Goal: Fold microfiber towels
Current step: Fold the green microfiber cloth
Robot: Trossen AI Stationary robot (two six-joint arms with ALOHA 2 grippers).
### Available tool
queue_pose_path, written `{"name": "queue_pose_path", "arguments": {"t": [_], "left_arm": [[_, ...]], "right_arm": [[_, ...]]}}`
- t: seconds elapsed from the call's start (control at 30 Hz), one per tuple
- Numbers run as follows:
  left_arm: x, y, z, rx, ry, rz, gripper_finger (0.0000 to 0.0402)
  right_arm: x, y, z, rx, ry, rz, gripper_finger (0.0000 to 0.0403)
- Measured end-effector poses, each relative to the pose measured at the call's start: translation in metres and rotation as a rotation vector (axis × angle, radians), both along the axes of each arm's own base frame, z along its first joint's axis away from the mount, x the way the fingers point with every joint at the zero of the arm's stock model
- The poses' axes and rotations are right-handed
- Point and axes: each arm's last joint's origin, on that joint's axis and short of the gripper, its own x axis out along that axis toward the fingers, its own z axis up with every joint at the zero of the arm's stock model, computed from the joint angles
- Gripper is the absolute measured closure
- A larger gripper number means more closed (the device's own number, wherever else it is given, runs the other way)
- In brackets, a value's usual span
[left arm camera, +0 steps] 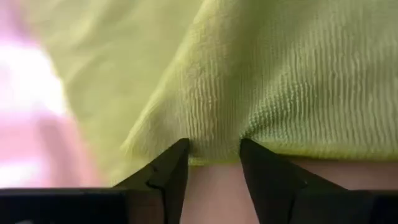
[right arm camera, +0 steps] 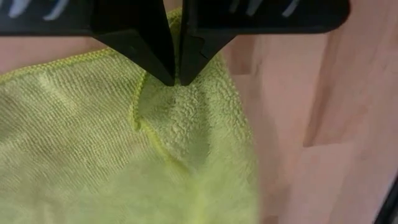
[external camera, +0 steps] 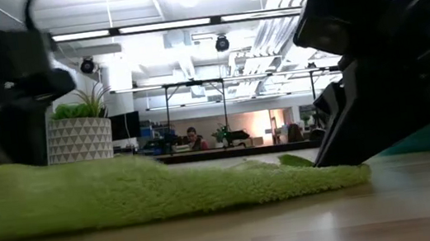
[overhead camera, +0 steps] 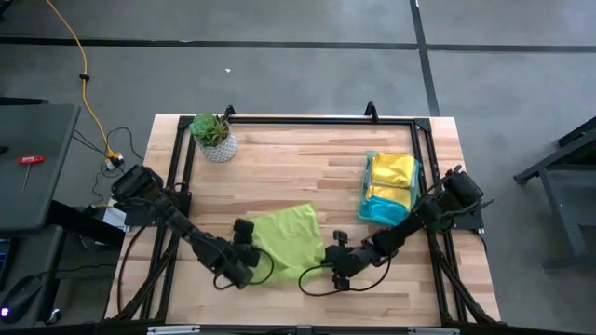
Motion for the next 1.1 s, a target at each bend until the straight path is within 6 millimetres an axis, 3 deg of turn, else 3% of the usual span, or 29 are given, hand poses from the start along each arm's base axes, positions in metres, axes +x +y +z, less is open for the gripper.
{"name": "queue_pose_path", "arguments": {"t": [0.3, 0.57, 0.8, 1.1], "left_arm": [[0.005, 0.035, 0.001, 0.089, 0.087, 0.071, 0.0314], [0.001, 0.046, -0.003, 0.108, 0.124, 0.099, 0.0325], [0.002, 0.04, 0.005, 0.073, 0.139, 0.095, 0.0326], [0.006, 0.005, 0.035, -0.225, 0.162, 0.022, 0.0326]], "right_arm": [[-0.011, 0.016, 0.003, -0.034, -0.016, 0.091, 0.0385], [-0.024, 0.034, 0.022, -0.006, -0.077, 0.146, 0.0385], [-0.027, 0.045, 0.029, 0.009, -0.147, 0.195, 0.0385], [-0.007, 0.017, 0.03, -0.129, -0.2, 0.057, 0.0385]]}}
